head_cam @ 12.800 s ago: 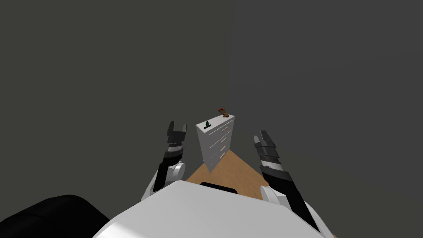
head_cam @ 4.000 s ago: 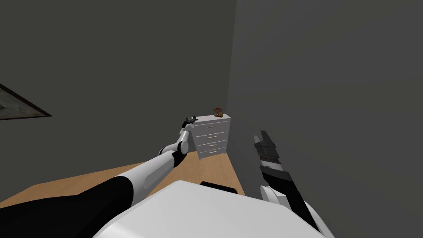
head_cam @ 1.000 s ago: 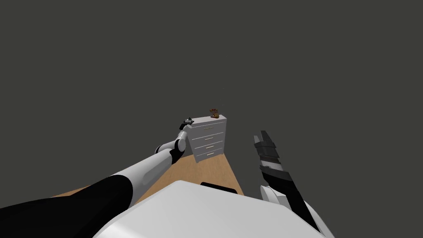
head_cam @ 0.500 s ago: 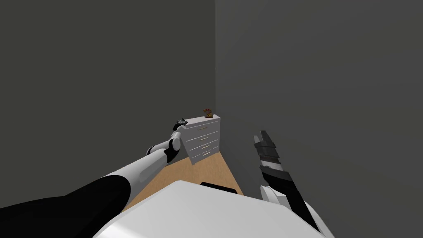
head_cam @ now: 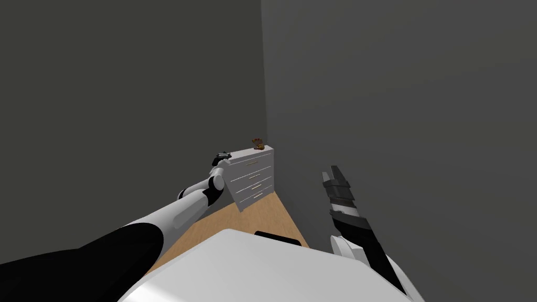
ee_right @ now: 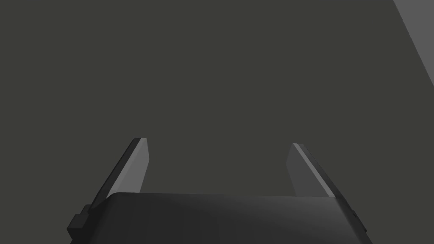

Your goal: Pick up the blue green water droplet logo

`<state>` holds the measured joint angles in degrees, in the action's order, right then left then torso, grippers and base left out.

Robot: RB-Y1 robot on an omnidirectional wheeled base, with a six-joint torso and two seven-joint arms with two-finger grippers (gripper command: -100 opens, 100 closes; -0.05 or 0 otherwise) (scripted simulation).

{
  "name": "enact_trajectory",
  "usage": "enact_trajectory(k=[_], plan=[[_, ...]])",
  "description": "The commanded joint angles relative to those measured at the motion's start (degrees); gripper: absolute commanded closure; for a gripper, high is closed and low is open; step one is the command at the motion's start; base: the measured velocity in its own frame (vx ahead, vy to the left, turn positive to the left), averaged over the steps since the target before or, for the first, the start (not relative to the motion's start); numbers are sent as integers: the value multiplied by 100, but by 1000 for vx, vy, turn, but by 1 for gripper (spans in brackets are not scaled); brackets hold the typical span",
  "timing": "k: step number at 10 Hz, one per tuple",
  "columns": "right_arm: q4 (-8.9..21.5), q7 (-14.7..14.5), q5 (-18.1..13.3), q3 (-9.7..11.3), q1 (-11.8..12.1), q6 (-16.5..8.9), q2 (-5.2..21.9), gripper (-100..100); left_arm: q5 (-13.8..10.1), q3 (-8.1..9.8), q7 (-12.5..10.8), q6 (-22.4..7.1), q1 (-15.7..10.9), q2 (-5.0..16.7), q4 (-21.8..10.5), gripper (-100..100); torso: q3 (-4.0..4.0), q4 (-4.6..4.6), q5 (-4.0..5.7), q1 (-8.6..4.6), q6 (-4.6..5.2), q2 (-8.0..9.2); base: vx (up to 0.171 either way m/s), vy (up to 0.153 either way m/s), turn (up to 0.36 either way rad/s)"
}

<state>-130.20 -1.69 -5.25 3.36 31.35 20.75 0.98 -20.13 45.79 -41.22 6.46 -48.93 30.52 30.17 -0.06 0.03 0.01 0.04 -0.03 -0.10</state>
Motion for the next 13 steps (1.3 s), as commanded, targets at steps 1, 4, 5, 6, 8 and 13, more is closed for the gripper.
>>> enact_trajectory(k=[1, 4, 5, 6, 8, 13], plan=[[0, 0, 0, 0, 0, 0, 0, 0, 0, 0, 0, 0, 0, 0, 0, -100, 0, 0, 0, 0, 0, 0, -11, 0, -4], [0, 0, 0, 0, 1, 0, 0, 0, 6, 20, 9, -36, 14, -7, 39, 100, -7, 3, -1, 3, 0, -12, 0, 0, 0], [0, 0, 0, 0, 1, 0, 0, 0, 6, 20, 9, -36, 14, -7, 39, 100, -7, 3, -1, 3, 0, -13, 0, 0, 0], [0, 0, 0, 0, 1, 0, 0, 0, 6, 20, 9, -36, 14, -7, 39, 100, -8, 3, -1, 3, 0, -13, 0, 0, 0], [0, 0, 0, 0, 1, 0, 0, 0, -86, -114, 59, -122, -93, -42, 2, -100, -8, 3, -1, 3, 0, -13, -13, -49, 103], [0, 0, 0, 1, 0, 0, -1, 0, -209, -373, 125, -265, -248, -107, -70, -100, -4, 1, 9, -32, 2, -9, -28, -91, 105]])
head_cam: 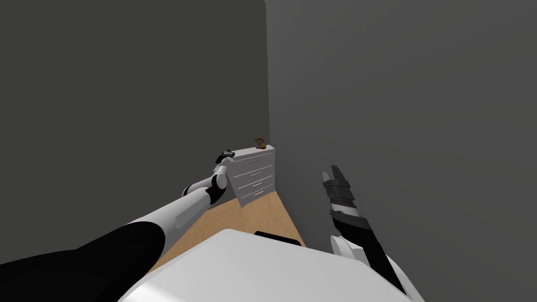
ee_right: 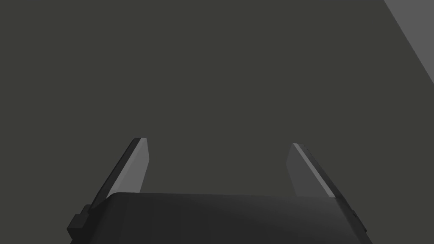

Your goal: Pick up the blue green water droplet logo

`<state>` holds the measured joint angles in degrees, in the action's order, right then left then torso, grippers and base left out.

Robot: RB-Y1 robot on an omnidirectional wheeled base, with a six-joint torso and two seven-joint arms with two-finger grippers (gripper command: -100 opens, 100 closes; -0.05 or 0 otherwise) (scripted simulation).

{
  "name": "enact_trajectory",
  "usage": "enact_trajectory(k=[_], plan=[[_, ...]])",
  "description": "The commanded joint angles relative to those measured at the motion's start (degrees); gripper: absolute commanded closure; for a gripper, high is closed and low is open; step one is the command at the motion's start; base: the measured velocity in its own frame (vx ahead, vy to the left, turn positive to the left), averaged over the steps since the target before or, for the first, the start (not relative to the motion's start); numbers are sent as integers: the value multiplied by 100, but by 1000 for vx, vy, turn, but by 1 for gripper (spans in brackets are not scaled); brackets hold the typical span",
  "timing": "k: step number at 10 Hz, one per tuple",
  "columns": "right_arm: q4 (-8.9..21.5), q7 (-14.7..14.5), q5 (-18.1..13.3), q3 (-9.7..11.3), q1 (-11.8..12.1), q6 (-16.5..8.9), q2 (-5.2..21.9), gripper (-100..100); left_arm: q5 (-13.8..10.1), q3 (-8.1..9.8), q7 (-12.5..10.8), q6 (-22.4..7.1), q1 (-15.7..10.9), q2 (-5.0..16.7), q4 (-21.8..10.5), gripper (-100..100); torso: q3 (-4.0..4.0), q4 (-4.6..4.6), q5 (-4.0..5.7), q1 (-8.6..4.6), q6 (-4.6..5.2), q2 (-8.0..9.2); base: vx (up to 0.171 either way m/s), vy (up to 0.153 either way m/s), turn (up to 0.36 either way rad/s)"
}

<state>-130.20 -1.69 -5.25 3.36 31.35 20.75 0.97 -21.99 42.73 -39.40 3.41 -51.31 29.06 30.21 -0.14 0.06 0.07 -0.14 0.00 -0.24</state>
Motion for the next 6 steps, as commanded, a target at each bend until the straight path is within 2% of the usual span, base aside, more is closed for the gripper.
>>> enact_trajectory(k=[1, 2, 4, 5, 6], plan=[[0, 0, 0, 0, 0, 0, 0, 0, -37, -160, -97, 5, -6, -20, -109, -100, 0, 0, 0, 0, 0, 0, -27, -30, 23], [0, 0, 0, 0, 0, 0, 0, 0, -29, -78, -169, 50, 73, -31, -96, -100, 3, 0, -3, 7, -2, 6, -36, 18, -66], [0, 0, 0, -1, -1, 0, 1, 0, 13, 80, -210, 101, 141, -14, -71, -100, 6, -2, -12, 54, 0, 12, -27, 111, -165], [0, 0, 0, -1, 0, 0, 2, 0, 60, 224, -241, 146, 203, 3, -51, -100, 4, -1, -15, 63, -3, 6, 19, 136, -171], [0, 0, 0, -2, 0, 0, 2, 0, 60, 224, -241, 146, 203, 3, 11, -100, -3, 1, -17, 72, -2, -5, 13, 112, -65]])
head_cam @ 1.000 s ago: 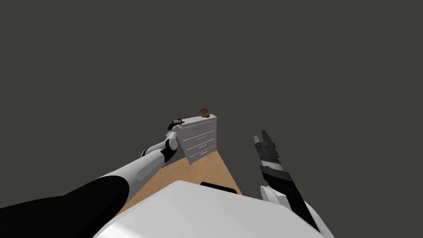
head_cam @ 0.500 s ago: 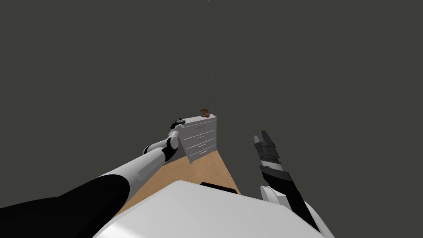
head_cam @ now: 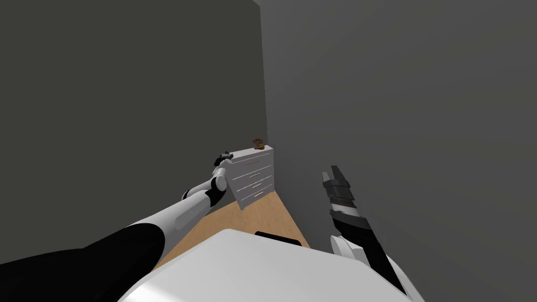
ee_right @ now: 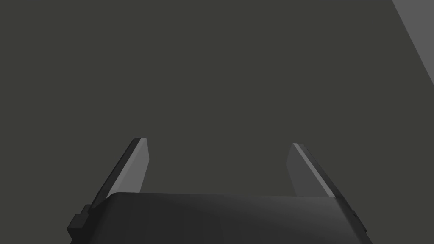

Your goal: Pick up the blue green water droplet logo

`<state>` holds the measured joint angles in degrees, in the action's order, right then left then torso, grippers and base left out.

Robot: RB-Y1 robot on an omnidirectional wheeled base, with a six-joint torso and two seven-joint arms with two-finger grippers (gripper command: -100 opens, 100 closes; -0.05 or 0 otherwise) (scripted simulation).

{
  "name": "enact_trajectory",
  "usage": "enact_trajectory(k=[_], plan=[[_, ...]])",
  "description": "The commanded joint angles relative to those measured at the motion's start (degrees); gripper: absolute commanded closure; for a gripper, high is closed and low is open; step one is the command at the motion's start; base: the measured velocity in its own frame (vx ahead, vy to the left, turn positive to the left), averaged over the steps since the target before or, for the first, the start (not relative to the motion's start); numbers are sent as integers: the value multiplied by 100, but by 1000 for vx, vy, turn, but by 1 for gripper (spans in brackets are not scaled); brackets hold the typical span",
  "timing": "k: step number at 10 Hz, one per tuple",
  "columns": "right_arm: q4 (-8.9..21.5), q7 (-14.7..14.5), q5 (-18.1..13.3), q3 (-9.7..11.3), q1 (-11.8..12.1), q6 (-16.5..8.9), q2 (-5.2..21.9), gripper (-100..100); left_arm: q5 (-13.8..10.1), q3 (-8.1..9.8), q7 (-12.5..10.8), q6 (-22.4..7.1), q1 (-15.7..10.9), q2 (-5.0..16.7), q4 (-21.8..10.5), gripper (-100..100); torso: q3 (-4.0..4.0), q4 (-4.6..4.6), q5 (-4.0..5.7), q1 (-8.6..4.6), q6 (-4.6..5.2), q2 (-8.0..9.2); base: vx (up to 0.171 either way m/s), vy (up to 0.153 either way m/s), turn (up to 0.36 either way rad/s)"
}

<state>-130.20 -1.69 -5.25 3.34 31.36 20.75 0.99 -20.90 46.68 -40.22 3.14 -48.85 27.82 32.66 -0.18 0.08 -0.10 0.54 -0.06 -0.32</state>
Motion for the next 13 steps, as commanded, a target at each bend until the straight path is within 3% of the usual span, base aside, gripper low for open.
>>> enact_trajectory(k=[1, 2, 3, 4, 5, 6, 8, 9, 10, 11, 12, 13], plan=[[0, 0, 0, 0, 0, 0, 0, 0, -49, -171, -159, 173, -43, 126, -286, -100, 0, 0, 0, 0, 0, 0, 3, 37, 17], [0, 0, 0, 1, 0, 0, -1, 0, 3, -28, -184, 220, 7, 161, -271, -100, 0, 0, 4, -23, 1, 1, 56, 86, -153], [0, 0, 0, 1, 0, 0, 0, 0, -12, -65, -147, 176, -13, 127, -245, -100, -7, 2, 4, -12, 6, -14, 34, 61, -51], [0, 0, 0, 0, 0, 0, -1, 0, -8, -57, -156, 192, -13, 130, -250, 0, -7, 3, 4, -22, 1, -11, 4, 9, 8], [0, 0, 0, 1, 0, 0, -1, 0, -295, -345, 131, 477, 274, -156, 37, -100, -3, 1, 8, -37, 2, -4, 60, 216, -278], [0, 0, 0, 0, -1, 0, 1, 0, -472, -528, 205, 659, 430, -187, 93, -100, -10, 4, -2, 23, 10, -17, 89, 272, -430], [0, 0, 0, 0, -1, 0, 1, 0, -598, -528, 453, 1042, 551, -187, 374, -100, -18, 9, -8, 24, 18, -27, 2, 107, -290], [0, 0, 0, 0, 0, 0, 0, 0, -598, -528, 599, 1138, 551, -187, 678, -100, -14, 6, 1, -13, 9, -22, -16, -20, 54], [0, 0, 0, 1, 1, 0, -1, 0, -598, -528, 745, 1138, 551, -187, 744, -100, -13, 5, 10, -44, 11, -22, -1, -35, 31], [0, 0, 0, 1, 0, 0, -1, 0, -880, -796, 953, 1374, 795, -448, 931, -100, -15, 6, 11, -54, 11, -25, 12, 217, -280], [0, 0, 0, 0, -1, 0, 1, 0, -1046, -975, 1068, 1490, 1010, -505, 1143, -100, -18, 8, -3, 22, 19, -29, 28, 269, -457], [0, 0, 0, -1, 0, 0, 2, 0, -1188, -997, 1247, 1626, 1115, -505, 1370, -100, -22, 10, -13, 46, 18, -36, 24, 144, -456]])
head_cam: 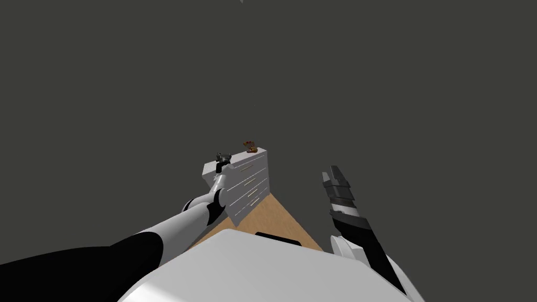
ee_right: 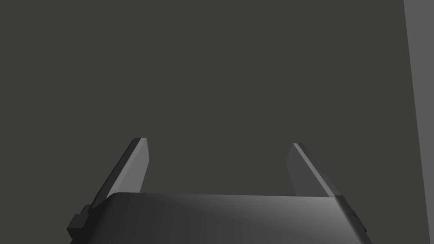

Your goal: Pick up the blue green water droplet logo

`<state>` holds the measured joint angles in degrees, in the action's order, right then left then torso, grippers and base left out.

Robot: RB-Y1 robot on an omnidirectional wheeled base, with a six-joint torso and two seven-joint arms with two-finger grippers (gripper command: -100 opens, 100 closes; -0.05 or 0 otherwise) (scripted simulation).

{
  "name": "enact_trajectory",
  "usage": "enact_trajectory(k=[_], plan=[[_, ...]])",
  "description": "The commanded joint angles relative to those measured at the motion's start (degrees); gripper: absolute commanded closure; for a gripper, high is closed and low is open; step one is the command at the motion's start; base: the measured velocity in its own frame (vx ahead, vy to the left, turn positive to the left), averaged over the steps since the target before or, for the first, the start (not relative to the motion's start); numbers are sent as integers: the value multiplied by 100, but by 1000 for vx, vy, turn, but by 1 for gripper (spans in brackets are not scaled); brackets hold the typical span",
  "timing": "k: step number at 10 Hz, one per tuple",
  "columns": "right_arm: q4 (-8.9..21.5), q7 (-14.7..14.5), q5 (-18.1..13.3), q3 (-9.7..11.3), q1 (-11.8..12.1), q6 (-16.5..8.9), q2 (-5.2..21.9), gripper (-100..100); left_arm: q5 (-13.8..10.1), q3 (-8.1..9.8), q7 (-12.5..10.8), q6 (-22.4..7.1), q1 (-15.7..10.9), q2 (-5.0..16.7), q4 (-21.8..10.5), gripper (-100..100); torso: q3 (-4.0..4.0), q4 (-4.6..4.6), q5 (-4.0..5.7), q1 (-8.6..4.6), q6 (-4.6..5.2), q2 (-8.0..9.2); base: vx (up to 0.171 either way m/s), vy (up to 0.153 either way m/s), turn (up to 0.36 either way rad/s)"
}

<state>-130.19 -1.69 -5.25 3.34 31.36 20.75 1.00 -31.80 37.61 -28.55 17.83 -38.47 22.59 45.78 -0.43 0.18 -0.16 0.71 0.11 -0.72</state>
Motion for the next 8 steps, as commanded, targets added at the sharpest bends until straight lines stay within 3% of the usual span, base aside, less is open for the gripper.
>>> enact_trajectory(k=[1, 2, 3, 4, 5, 6, 8], plan=[[0, 0, 0, 0, 0, 0, 0, 0, -98, -90, 286, 286, 76, 18, 286, -100, 0, 0, 0, 0, 0, 0, 9, 53, -108], [0, 0, 0, 0, 2, 0, -1, 0, -98, -90, 478, 390, 76, 18, 425, -100, 1, -1, 8, -32, -9, 1, 3, -9, 69], [0, 0, 0, 1, 2, 0, -2, 0, -98, -90, 478, 593, 76, 18, 425, -100, 2, -1, 14, -55, -10, 3, -1, -28, 31], [0, 0, 0, 1, 1, 0, -2, 0, -384, -409, 670, 784, 372, -239, 635, -100, 3, -1, 17, -69, -6, 4, 14, 257, -349], [-1, 0, 0, -1, 0, 0, 1, 0, -525, -560, 816, 1007, 492, -299, 713, -100, 0, 0, 1, 16, 3, 0, -4, 330, -501], [0, 0, 0, -1, 0, 0, 1, 0, -687, -560, 1017, 1129, 640, -299, 969, -100, 2, 0, -11, 50, -3, 5, -19, 138, -309], [0, 0, 0, 0, 2, 0, -1, 0, -687, -560, 1378, 1404, 640, -299, 1387, -100, 1, -1, 11, -49, -9, 1, -3, -28, -37]])
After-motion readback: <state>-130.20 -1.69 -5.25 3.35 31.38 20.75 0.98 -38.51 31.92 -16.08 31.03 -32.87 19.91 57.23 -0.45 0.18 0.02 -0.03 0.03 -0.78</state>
